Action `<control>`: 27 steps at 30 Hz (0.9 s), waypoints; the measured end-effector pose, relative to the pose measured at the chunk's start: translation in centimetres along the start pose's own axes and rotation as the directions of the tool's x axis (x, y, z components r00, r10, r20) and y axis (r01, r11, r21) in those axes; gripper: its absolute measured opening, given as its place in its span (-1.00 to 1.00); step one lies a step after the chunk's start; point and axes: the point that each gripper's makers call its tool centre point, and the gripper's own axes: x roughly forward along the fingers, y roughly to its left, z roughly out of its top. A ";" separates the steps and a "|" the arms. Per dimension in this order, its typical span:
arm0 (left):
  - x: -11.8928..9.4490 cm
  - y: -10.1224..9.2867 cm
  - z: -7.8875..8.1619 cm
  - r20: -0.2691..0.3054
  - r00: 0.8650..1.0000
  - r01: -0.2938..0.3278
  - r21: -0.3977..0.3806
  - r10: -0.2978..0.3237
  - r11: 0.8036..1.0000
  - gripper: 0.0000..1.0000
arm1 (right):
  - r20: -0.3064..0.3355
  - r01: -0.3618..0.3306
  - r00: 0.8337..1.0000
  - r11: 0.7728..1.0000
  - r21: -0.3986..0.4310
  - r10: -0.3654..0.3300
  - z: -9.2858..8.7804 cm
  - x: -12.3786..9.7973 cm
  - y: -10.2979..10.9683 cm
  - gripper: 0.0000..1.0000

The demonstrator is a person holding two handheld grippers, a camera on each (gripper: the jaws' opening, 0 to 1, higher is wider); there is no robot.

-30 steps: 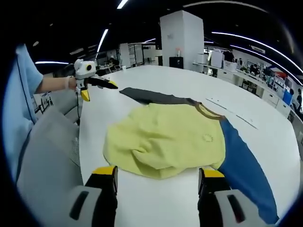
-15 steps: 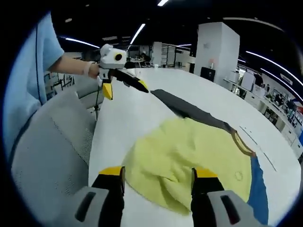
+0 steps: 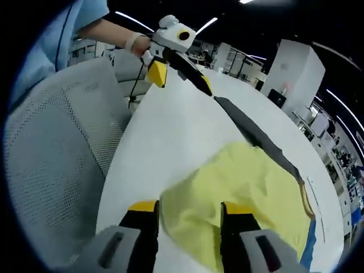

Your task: Fold the garment on the visible template until the final outline fits inside the template.

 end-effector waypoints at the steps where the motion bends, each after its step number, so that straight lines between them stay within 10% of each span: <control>1: -0.1 0.0 -0.1 0.001 1.000 -0.005 -0.003 0.005 1.000 0.39 | -0.004 -0.002 1.000 1.000 0.000 0.002 -0.1 0.1 0.0 -0.30; 10: -0.3 -0.3 -0.6 0.000 1.000 -0.012 -0.012 0.012 1.000 0.33 | -0.027 0.039 0.999 0.999 -0.003 -0.039 -0.6 0.5 -1.1 -1.00; 19: 0.0 -0.4 -0.7 0.001 1.000 -0.006 -0.016 0.006 1.000 0.33 | 0.047 0.069 0.996 0.992 0.106 -0.074 2.9 -2.5 -5.0 -1.00; 27: 0.8 -1.0 -0.6 0.006 1.000 0.016 -0.019 -0.016 1.000 0.28 | 0.112 0.163 0.975 0.957 0.240 -0.194 6.4 -5.1 -13.6 -1.00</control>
